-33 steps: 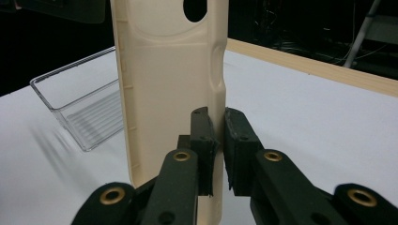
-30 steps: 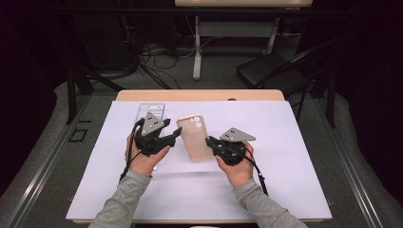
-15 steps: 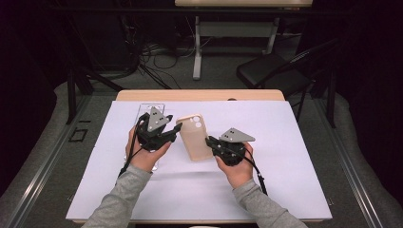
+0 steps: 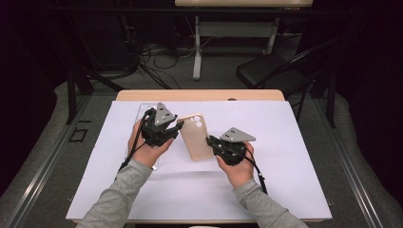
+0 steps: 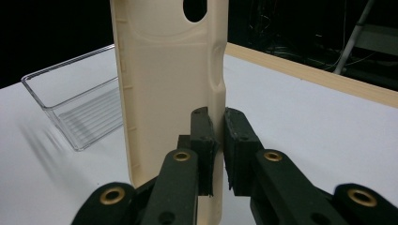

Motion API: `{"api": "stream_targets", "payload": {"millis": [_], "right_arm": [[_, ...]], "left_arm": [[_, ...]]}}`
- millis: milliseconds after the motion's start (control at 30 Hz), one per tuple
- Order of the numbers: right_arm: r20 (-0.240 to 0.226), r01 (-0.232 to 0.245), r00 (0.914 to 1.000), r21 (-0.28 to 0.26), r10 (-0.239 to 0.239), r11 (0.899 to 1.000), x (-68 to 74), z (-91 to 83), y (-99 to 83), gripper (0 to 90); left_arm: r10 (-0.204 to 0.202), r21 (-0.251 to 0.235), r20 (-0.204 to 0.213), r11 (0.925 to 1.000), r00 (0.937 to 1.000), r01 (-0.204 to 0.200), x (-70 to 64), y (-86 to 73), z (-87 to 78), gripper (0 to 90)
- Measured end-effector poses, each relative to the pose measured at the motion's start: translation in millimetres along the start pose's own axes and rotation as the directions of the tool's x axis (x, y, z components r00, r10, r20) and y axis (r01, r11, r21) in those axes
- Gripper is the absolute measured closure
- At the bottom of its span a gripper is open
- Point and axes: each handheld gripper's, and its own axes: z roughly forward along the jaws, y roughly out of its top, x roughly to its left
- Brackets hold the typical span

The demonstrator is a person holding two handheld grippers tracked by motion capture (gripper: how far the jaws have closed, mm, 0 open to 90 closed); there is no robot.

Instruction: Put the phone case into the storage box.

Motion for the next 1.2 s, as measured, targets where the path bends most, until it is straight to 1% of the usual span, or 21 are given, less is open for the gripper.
{"api": "stream_targets", "payload": {"millis": [200,367,500,600,733,800,967,1033,1200], "right_arm": [[-0.001,0.0,1.0,-0.002,0.0,1.0,-0.7,-0.4,0.3,83.4],[-0.003,-0.002,1.0,-0.001,0.002,1.0,-0.9,-0.9,0.4,83.3],[-0.004,0.001,1.0,0.0,-0.001,1.0,-0.9,-0.7,0.4,83.3],[-0.006,0.001,1.0,0.004,-0.001,1.0,-0.4,-0.2,0.0,83.4],[-0.009,0.001,1.0,0.003,-0.001,1.0,-0.2,-0.3,0.0,83.3],[-0.011,0.002,0.9999,0.001,-0.002,1.0,0.0,-0.4,0.1,83.4],[-0.011,0.006,0.9999,0.002,-0.006,1.0,0.3,-0.3,0.0,83.3],[-0.012,0.007,0.9999,0.0,-0.007,1.0,0.1,-0.1,-0.1,83.3],[-0.014,0.005,0.9999,-0.002,-0.005,1.0,0.3,-0.2,0.0,83.4]], "left_arm": [[0.024,0.029,-0.004,0.9993,0.9997,-0.024,-0.3,4.8,1.4,68.7],[0.036,0.042,-0.004,0.9985,0.9994,-0.036,-1.3,7.5,2.7,70.6],[0.032,0.051,0.004,0.9982,0.9995,-0.032,-0.7,8.2,4.5,71.7],[0.043,0.067,0.005,0.9968,0.9991,-0.043,0.4,9.2,4.4,73.5],[0.041,0.073,0.006,0.9965,0.9992,-0.041,0.9,10.2,3.4,76.1],[0.046,0.078,0.006,0.9959,0.9989,-0.047,1.8,10.8,2.9,76.6],[0.039,0.086,0.008,0.9955,0.9992,-0.039,2.2,12.1,2.5,77.7],[0.046,0.092,0.009,0.9946,0.9989,-0.047,2.5,13.0,2.0,78.0],[0.048,0.102,0.007,0.9936,0.9988,-0.049,1.9,14.6,1.3,78.4]]}}
